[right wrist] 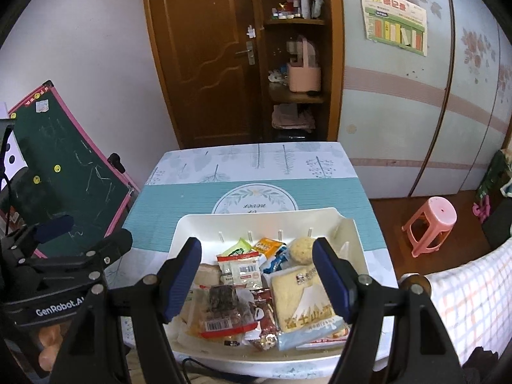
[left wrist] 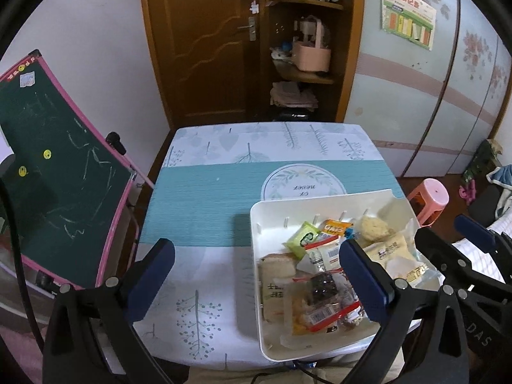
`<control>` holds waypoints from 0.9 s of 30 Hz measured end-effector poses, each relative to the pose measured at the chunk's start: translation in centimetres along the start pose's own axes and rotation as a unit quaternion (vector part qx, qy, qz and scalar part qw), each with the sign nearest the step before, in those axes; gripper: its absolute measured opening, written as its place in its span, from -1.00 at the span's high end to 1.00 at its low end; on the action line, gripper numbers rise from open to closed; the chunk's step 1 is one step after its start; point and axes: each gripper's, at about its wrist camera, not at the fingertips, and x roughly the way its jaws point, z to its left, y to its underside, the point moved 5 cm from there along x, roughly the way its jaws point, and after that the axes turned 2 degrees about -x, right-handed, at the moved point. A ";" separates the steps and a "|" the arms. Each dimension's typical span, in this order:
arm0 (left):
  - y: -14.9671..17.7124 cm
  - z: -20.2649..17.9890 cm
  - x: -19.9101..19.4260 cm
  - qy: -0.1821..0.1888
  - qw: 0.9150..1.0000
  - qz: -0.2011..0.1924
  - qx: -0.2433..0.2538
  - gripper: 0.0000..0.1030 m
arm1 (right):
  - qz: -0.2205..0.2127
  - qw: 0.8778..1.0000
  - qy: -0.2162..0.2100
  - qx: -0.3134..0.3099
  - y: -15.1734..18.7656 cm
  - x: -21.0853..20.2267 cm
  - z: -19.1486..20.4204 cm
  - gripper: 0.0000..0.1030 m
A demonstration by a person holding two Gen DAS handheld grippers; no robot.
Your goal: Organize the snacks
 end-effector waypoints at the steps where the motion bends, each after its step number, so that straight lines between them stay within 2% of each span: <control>1: 0.1 0.1 0.2 -0.002 1.000 0.004 -0.001 -0.98 | 0.002 1.000 -0.002 -0.002 0.0 0.2 0.1 -0.41; 7: 0.1 0.3 0.8 -0.013 1.000 0.009 -0.002 -0.98 | 0.006 1.000 -0.007 -0.006 -0.1 0.8 0.4 -0.41; 13: 0.1 0.1 0.7 -0.024 1.000 -0.003 0.006 -0.98 | 0.008 1.000 -0.010 -0.002 -0.1 1.1 0.3 -0.41; 27: 0.2 0.5 1.2 -0.026 1.000 0.008 0.003 -0.98 | 0.019 1.000 -0.014 0.000 0.4 1.7 0.5 -0.41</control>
